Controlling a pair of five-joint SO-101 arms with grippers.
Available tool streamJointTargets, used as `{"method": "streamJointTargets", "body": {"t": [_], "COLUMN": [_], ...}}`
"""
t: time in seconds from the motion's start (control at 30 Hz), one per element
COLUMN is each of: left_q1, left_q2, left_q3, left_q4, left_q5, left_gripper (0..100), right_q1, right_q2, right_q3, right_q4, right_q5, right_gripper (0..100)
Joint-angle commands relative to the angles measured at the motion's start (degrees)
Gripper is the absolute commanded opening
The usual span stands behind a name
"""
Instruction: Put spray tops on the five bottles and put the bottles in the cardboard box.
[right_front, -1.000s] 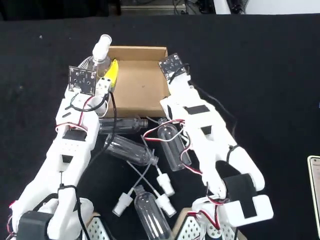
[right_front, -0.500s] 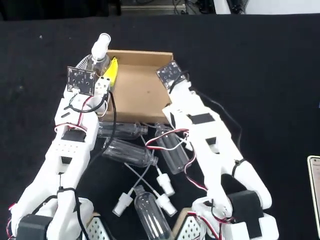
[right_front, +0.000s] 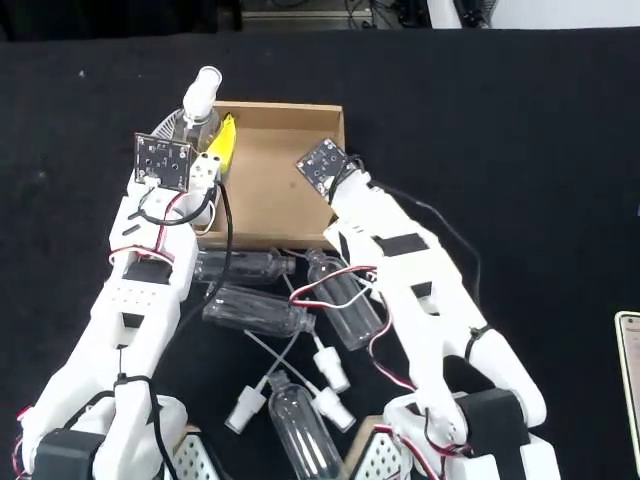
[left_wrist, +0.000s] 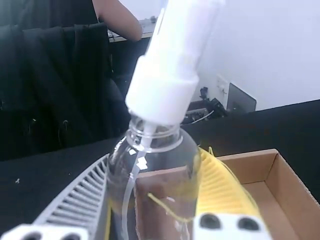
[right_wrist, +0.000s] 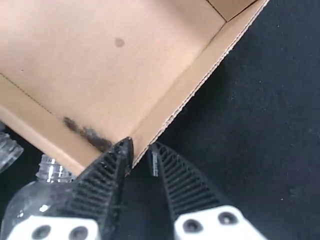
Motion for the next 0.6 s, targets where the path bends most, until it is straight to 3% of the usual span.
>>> {"method": "streamJointTargets", "body": {"t": [0.0, 0.43, 0.57], "left_q1": [0.1, 0.0, 0.0], "left_q2": [-2.8, -2.8, -2.8], "left_q3": [-1.9, -1.9, -1.9], "left_q4": [0.2, 0.2, 0.2], "left_q5": [-0.3, -0.4, -0.4], "left_gripper": [3, 3, 3], "right_q1": [-2.5, -3.7, -0.8], "right_q2": [-3.7, -10.5, -9.2], "right_q3": [0.4, 3.7, 2.4], "right_q4": [1.1, 1.1, 0.1], "right_q5": [0.3, -5.3, -14.3], "right_gripper": [1.0, 1.1, 7.9]}}
